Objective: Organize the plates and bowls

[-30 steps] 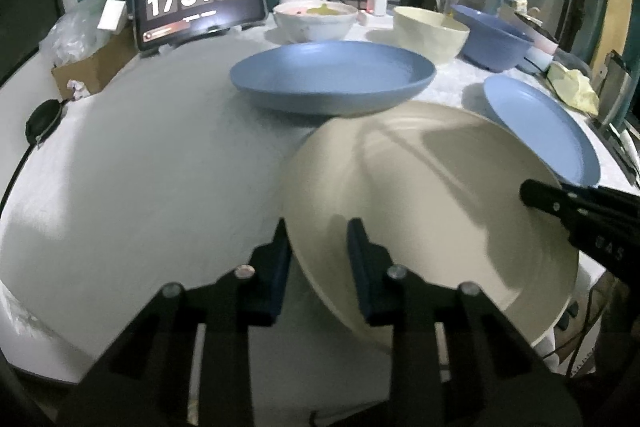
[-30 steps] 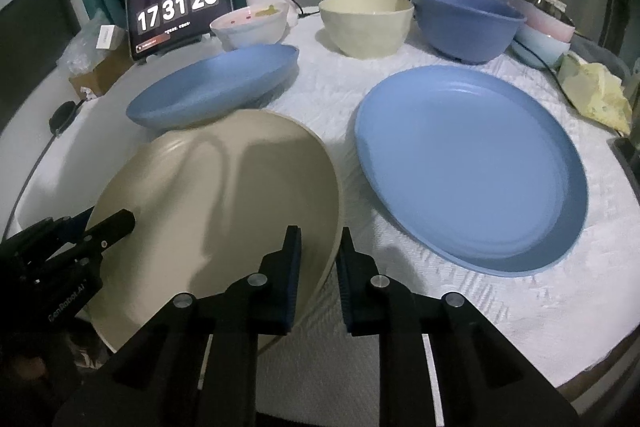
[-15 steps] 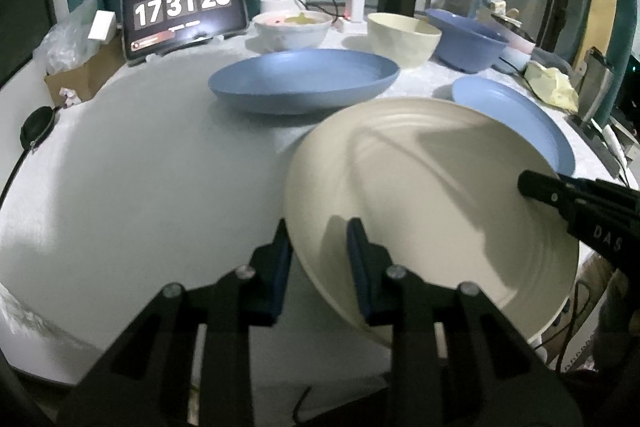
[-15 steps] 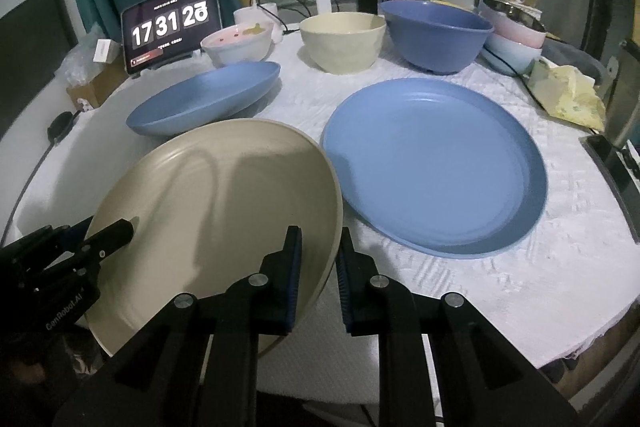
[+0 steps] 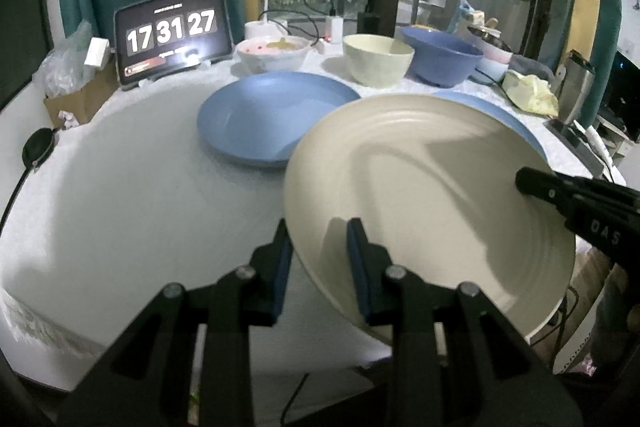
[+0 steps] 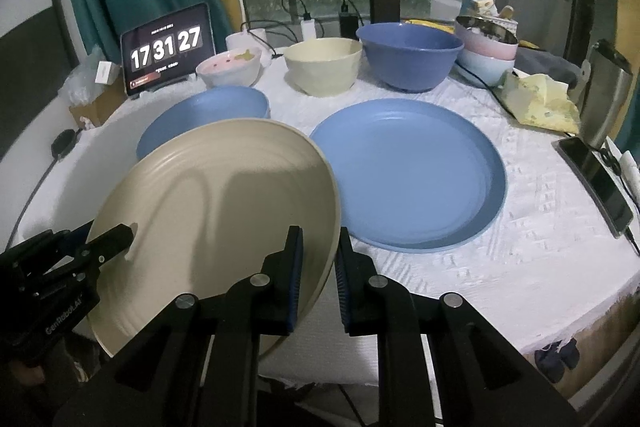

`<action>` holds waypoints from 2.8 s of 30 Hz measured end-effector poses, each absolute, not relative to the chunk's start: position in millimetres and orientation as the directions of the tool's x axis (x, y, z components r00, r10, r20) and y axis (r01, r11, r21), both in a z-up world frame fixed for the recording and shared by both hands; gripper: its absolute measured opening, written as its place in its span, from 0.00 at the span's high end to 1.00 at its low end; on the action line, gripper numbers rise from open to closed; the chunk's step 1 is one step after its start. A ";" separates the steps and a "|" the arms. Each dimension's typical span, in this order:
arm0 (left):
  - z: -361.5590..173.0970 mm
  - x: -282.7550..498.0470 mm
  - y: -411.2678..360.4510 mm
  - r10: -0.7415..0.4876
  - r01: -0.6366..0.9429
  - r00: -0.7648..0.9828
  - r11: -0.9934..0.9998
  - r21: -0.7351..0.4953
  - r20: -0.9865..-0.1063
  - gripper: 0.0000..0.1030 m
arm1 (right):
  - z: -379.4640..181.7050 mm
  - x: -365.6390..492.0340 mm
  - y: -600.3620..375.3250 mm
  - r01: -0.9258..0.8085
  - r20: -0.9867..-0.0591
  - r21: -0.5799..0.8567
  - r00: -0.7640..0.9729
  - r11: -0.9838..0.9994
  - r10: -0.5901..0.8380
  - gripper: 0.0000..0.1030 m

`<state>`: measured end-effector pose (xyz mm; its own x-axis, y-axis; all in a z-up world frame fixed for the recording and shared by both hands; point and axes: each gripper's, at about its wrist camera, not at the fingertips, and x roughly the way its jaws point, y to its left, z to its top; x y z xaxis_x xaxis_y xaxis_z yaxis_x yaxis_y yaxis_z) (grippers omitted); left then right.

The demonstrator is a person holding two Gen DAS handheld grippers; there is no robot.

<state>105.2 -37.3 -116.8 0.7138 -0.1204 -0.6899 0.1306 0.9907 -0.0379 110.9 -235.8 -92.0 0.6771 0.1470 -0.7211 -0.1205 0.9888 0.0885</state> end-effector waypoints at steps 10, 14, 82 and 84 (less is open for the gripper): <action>-103.9 116.6 -53.7 -0.128 0.148 0.725 0.989 -0.029 -0.677 0.73 | -81.4 120.0 -253.9 -0.099 -0.703 0.105 0.697 0.990 0.144 0.84; -99.6 124.8 -64.5 -0.128 0.156 0.727 0.987 -0.019 -0.675 0.73 | -79.2 126.3 -264.3 -0.090 -0.698 0.116 0.702 0.989 0.146 0.84; -133.9 222.0 -177.8 -0.179 0.284 0.601 0.959 0.000 -0.779 0.55 | -111.9 205.4 -375.7 0.095 -0.753 0.152 0.656 0.984 0.053 0.70; -131.1 217.9 -173.5 -0.183 0.280 0.609 0.960 -0.007 -0.772 0.55 | -108.0 200.6 -374.1 0.118 -0.746 0.124 0.666 0.985 0.014 0.59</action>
<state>217.9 -173.5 -131.1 0.6090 -0.1827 -0.7718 0.2796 0.9601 -0.0067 200.6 -374.1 -108.0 0.6660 0.0141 -0.7458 0.1177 0.9853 0.1237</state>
